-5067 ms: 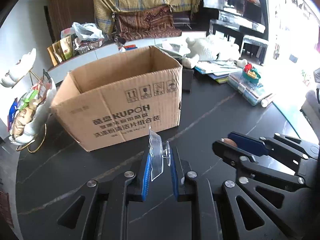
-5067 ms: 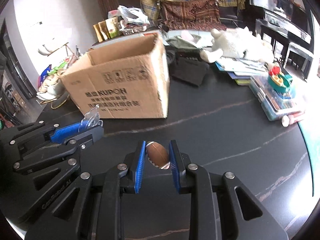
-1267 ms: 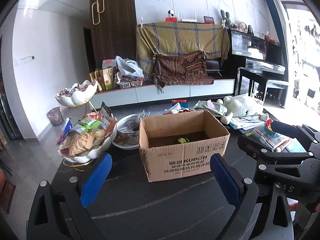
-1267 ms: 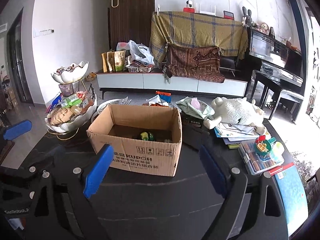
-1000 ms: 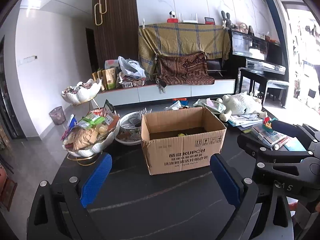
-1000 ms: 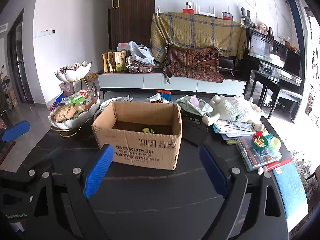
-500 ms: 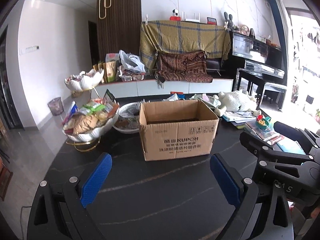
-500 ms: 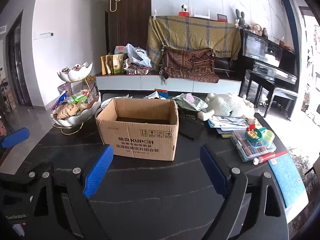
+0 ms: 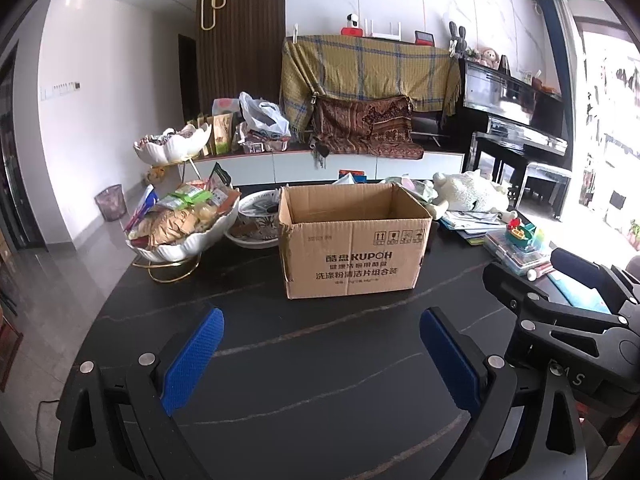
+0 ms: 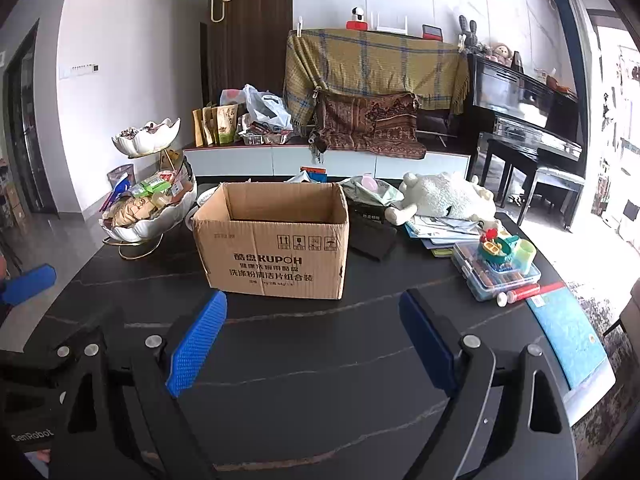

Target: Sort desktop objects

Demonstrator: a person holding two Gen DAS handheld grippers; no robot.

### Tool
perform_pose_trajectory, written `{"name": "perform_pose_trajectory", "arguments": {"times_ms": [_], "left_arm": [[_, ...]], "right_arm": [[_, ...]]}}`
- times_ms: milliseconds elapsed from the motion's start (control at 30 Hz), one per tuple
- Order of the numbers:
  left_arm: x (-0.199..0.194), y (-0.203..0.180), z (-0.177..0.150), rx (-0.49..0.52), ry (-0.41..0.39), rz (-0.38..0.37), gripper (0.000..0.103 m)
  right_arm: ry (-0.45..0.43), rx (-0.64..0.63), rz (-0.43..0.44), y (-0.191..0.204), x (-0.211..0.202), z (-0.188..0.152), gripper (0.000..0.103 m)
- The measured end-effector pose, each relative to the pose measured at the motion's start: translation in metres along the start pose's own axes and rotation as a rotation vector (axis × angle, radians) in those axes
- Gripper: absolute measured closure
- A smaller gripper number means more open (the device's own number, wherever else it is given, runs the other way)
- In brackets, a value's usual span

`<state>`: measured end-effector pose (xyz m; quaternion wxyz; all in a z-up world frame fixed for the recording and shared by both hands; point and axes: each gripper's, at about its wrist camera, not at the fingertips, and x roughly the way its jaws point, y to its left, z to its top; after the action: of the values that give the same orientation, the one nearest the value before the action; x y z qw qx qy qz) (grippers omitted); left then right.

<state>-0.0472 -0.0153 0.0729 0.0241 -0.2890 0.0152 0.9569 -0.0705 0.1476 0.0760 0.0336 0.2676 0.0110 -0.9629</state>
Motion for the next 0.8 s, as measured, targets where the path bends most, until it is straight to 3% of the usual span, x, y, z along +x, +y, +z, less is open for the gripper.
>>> {"name": "perform_pose_trajectory", "arguments": {"times_ms": [800], "left_arm": [[-0.007,0.002,-0.003,0.014,-0.023,0.044,0.005]], "right_arm": [[-0.022,0.024,-0.024,-0.006,-0.019,-0.013,0.008]]}}
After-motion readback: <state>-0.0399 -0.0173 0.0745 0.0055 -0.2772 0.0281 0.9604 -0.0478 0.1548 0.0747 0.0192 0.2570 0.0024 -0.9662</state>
